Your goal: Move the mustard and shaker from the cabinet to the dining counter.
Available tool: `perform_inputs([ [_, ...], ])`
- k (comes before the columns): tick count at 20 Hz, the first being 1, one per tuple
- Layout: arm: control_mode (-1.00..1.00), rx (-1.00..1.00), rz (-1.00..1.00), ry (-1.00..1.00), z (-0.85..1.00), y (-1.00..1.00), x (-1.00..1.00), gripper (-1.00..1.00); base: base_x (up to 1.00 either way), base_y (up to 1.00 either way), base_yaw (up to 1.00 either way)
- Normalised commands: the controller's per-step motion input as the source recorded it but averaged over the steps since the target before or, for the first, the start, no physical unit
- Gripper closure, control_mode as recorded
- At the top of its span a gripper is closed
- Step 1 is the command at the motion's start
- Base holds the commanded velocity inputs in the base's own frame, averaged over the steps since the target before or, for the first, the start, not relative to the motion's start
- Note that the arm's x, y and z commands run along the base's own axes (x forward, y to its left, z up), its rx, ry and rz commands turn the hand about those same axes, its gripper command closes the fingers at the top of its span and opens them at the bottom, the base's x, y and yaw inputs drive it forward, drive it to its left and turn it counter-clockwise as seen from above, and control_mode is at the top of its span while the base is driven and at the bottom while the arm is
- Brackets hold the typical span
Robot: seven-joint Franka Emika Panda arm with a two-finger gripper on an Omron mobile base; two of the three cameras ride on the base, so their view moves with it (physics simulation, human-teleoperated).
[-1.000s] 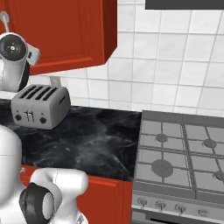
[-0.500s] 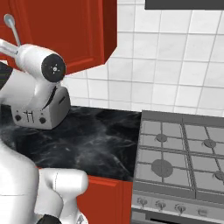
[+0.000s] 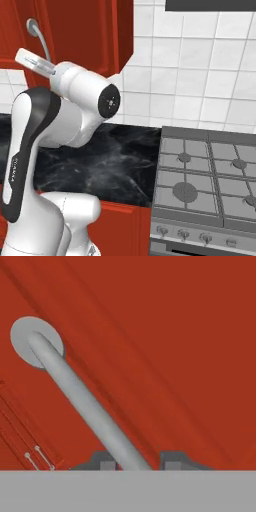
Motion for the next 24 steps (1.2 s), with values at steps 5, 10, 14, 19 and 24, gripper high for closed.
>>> perform_inputs([
  [5,-1.0,0.01,-0.01,0.09,-0.34,-0.24,-0.45,-1.0,0.0,0.0,0.0],
  [10,-1.0,0.01,0.0,0.09,-0.44,-0.08,-0.33,-1.0,0.0,0.0,0.0],
  [14,-1.0,-0.01,0.0,0.09,-0.59,-0.04,-0.18,-1.0,0.0,0.0,0.0],
  [19,-1.0,-0.17,0.0,0.08,-0.64,-0.04,-0.05,-1.0,0.0,0.0,0.0],
  [24,-1.0,-0.32,-0.01,0.02,-0.62,-0.05,-0.03,-1.0,0.0,0.0,0.0],
])
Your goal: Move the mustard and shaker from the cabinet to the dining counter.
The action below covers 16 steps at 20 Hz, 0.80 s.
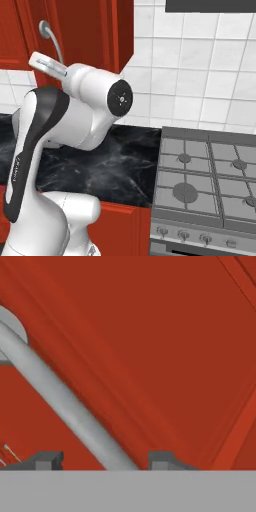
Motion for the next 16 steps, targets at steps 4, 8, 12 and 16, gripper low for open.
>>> perform_inputs([
  [4,-1.0,-0.38,-0.05,0.01,-0.41,-0.18,-0.16,-1.0,0.0,0.0,0.0],
  [8,-1.0,-0.28,-0.03,0.11,-0.24,-0.38,-0.28,-1.0,0.0,0.0,0.0],
  [12,-1.0,-0.06,0.0,0.1,0.01,-0.21,-0.39,-1.0,0.0,0.0,0.0],
  [16,-1.0,0.18,-0.01,0.01,0.11,0.14,-0.48,-1.0,0.0,0.0,0.0],
])
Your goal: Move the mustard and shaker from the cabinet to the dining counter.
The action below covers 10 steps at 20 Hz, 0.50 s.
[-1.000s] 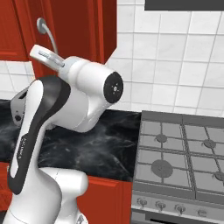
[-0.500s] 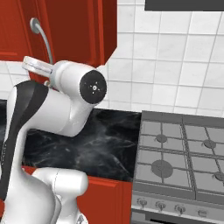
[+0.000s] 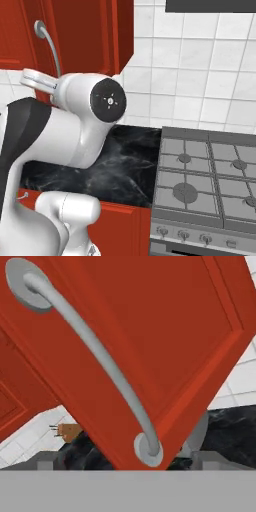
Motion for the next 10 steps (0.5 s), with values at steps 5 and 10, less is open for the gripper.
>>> perform_inputs([
  [5,-1.0,0.13,-0.22,0.13,-0.06,0.51,-0.14,-1.0,0.0,0.0,0.0],
  [10,-1.0,0.13,-0.31,0.21,-0.11,0.55,-0.06,-1.0,0.0,0.0,0.0],
])
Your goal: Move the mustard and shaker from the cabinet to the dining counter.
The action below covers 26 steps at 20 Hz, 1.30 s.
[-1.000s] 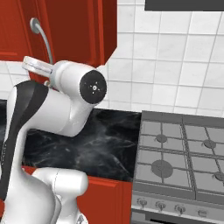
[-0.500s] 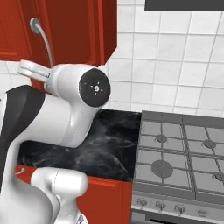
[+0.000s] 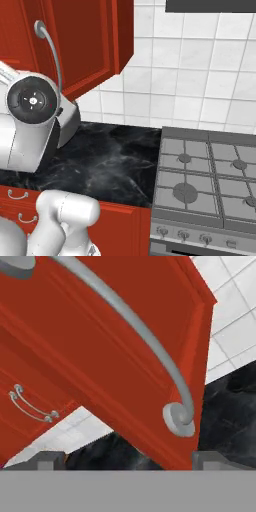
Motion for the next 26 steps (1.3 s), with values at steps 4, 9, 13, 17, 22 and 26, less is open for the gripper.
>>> perform_inputs([
  [4,-1.0,0.27,-0.42,0.14,0.0,0.41,0.02,-1.0,0.0,0.0,0.0],
  [9,-1.0,0.28,-0.42,0.07,-0.01,0.38,0.19,-1.0,0.0,0.0,0.0],
  [13,-1.0,0.2,-0.46,0.0,0.0,0.34,0.29,-1.0,0.0,0.0,0.0],
  [17,-1.0,0.25,-0.43,0.0,-0.02,0.33,0.35,-1.0,0.0,0.0,0.0],
  [22,-1.0,0.33,-0.49,0.0,-0.11,0.18,0.34,-1.0,0.0,0.0,0.0],
  [26,-1.0,0.32,-0.42,-0.01,-0.19,-0.02,0.45,-1.0,0.0,0.0,0.0],
])
